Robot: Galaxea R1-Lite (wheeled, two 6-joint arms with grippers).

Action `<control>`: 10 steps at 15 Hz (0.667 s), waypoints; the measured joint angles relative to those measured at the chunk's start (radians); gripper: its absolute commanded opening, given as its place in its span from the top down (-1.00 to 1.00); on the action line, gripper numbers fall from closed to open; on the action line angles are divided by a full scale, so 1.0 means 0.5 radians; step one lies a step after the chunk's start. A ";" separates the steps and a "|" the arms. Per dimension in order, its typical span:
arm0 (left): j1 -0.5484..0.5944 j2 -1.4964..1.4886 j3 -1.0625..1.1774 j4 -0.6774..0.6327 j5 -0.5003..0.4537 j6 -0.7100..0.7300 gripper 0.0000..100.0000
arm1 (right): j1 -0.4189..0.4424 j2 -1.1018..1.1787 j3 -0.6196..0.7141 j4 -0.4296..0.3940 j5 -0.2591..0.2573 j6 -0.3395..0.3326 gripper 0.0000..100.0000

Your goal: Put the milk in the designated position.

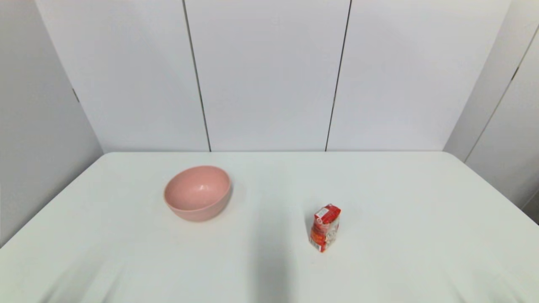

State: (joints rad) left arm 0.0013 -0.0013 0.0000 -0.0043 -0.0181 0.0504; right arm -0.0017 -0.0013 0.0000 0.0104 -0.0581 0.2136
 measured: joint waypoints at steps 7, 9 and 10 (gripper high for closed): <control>0.000 0.000 0.000 0.000 0.000 -0.001 -1.00 | 0.000 0.000 0.000 0.001 0.001 0.000 -1.00; 0.001 0.000 0.000 0.002 0.001 -0.011 -1.00 | 0.000 0.000 0.000 0.000 0.001 0.000 -1.00; 0.002 0.000 0.000 0.002 0.013 -0.046 -1.00 | 0.000 0.000 0.000 0.001 0.001 0.000 -1.00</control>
State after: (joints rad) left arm 0.0023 -0.0013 0.0000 -0.0032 -0.0115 0.0272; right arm -0.0017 -0.0013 0.0000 0.0109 -0.0577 0.2134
